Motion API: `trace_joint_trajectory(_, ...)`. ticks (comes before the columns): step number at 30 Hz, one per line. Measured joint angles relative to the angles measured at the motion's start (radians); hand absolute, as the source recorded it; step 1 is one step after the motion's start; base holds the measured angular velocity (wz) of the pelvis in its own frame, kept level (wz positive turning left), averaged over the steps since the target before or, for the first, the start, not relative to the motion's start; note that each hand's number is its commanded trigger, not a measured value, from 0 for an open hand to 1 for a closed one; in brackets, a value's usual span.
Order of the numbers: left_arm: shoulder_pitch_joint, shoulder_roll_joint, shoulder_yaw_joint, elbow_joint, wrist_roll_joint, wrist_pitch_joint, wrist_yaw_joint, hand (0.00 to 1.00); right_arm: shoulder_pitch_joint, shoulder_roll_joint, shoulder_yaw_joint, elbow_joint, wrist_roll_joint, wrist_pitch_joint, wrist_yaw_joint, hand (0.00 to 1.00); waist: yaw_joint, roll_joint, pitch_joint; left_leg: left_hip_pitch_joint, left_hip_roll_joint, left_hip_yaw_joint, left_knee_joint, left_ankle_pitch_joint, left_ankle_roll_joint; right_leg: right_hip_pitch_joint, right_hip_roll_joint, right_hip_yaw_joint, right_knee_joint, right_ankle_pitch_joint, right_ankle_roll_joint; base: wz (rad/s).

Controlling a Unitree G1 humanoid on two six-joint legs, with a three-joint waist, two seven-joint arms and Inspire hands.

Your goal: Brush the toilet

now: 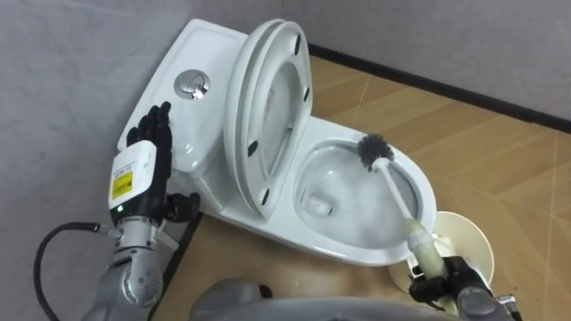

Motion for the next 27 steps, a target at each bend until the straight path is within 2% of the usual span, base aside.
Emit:
trace_joint_trajectory(3, -0.025, 0.004, -0.014, 0.034, 0.023, 0.031, -0.006, 0.00, -0.003, -0.008, 0.002, 0.000, -0.071, 0.023, 0.022, 1.00, 0.008, 0.011, -0.0009, 0.003, 0.006, 0.021, -0.004, 0.000, 0.000, -0.013, -0.001, 0.023, 0.011, 0.000, 0.000, -0.17)
trace_joint_trajectory(5, -0.033, 0.015, -0.016, 0.039, 0.037, 0.047, -0.018, 0.00, -0.006, -0.012, 0.006, 0.000, -0.099, 0.031, 0.032, 1.00, 0.003, 0.010, 0.0005, 0.003, 0.007, 0.023, -0.005, 0.000, 0.000, -0.016, -0.001, 0.024, 0.012, 0.000, 0.000, -0.10)
trace_joint_trajectory(7, -0.064, 0.038, -0.020, 0.069, 0.042, 0.058, -0.032, 0.00, -0.007, -0.029, 0.023, 0.000, -0.126, 0.034, 0.043, 1.00, -0.010, 0.009, 0.0014, 0.002, 0.008, 0.027, -0.009, 0.000, 0.000, -0.022, -0.002, 0.025, 0.014, 0.000, 0.000, -0.05)
trace_joint_trajectory(12, -0.123, 0.071, -0.012, 0.147, 0.053, 0.068, -0.039, 0.00, -0.014, -0.067, 0.030, -0.017, -0.218, 0.040, 0.049, 1.00, -0.017, 0.010, 0.0003, -0.003, 0.012, 0.049, -0.012, 0.000, 0.000, -0.037, -0.002, 0.055, 0.015, 0.000, 0.000, -0.14)
trace_joint_trajectory(16, -0.166, 0.100, -0.014, 0.174, 0.052, 0.069, -0.037, 0.00, -0.023, -0.092, 0.031, -0.048, -0.257, 0.040, 0.047, 1.00, -0.019, 0.007, 0.0046, -0.028, 0.018, 0.058, 0.004, -0.003, 0.003, -0.067, -0.001, 0.069, 0.032, 0.000, 0.000, -0.07)
trace_joint_trajectory(22, -0.201, 0.106, -0.013, 0.248, 0.073, 0.073, -0.037, 0.00, -0.022, -0.105, 0.043, -0.079, -0.362, 0.051, 0.049, 1.00, -0.014, 0.031, -0.0031, -0.056, 0.020, 0.076, 0.005, -0.005, 0.009, -0.110, -0.004, 0.079, 0.068, 0.000, 0.000, -0.09)
trace_joint_trajectory(27, -0.223, 0.122, -0.013, 0.261, 0.081, 0.080, -0.038, 0.00, -0.032, -0.107, 0.096, -0.081, -0.485, 0.070, 0.058, 1.00, -0.014, 0.035, -0.0048, -0.083, 0.023, 0.076, 0.011, -0.004, 0.011, -0.136, -0.002, 0.082, 0.080, 0.000, 0.000, -0.01)
